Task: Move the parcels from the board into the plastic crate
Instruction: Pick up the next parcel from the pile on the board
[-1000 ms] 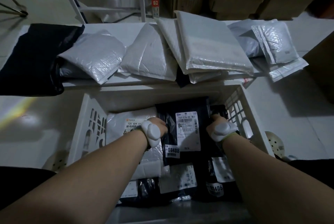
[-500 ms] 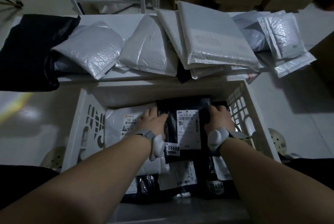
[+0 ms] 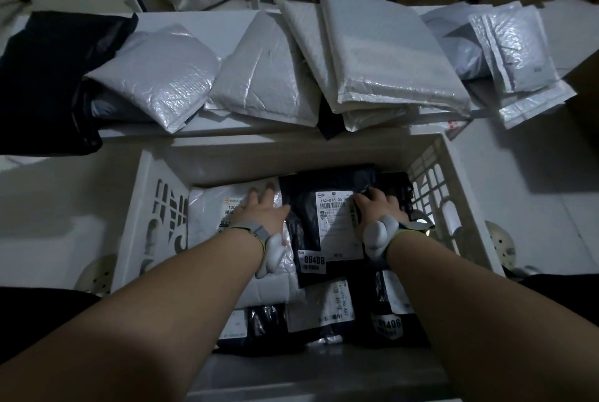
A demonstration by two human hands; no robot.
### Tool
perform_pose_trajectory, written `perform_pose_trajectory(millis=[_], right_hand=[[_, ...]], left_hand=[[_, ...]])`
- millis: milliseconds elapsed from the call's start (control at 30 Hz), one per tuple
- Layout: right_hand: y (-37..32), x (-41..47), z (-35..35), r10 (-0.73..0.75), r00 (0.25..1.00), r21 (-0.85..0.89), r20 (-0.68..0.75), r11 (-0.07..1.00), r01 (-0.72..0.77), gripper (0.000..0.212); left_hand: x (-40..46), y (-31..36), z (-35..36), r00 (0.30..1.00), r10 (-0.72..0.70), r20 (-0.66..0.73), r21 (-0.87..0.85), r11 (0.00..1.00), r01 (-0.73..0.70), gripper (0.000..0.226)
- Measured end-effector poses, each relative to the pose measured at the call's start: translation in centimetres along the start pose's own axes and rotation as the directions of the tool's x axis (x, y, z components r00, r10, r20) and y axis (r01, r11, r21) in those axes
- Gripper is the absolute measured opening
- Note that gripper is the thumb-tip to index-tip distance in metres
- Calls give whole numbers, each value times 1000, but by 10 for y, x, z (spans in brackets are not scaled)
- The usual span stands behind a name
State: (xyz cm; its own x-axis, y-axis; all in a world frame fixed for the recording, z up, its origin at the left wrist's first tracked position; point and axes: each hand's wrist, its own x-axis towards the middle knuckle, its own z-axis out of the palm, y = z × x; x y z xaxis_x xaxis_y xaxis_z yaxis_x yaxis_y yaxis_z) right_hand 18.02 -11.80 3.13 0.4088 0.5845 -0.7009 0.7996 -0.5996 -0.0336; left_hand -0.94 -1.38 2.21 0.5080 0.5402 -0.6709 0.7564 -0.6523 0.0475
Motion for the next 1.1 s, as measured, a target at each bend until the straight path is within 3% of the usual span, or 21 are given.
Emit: perform_pose_trajectory(millis=[167,267,533,733,833,933,1100], right_hand=[[0,4,-4,7,999,-25,45,1000,-6,73],[1,2,-7,4,998,6,68,1000,-4,68],[6,-26,0,-3,994,79,-111,997,12,58],[-7,-59,-27,-2,973,250,-230,966,61,40],[-11,-75,-30,-43,962,335,-271,932,136,42],[-16,-93,-42,-43,924,445,-379,868,222,42],[-9,-115,-88,-22,846,472,-533,822,319,32]], left_hand=[[4,-5,-2,1000,3,-5,-56,998,-4,60],[-2,-8,-2,999,-53,-15,-190,981,49,64],[-31,12,-18,984,91,-154,-57,993,-101,51],[-59,20,-52,956,65,-284,-197,973,-125,50],[-66,15,-56,940,-38,-339,-380,920,-100,46],[-80,18,-64,919,-126,-373,-622,769,-147,33],[-112,34,-96,830,-148,-538,-656,691,-303,18]])
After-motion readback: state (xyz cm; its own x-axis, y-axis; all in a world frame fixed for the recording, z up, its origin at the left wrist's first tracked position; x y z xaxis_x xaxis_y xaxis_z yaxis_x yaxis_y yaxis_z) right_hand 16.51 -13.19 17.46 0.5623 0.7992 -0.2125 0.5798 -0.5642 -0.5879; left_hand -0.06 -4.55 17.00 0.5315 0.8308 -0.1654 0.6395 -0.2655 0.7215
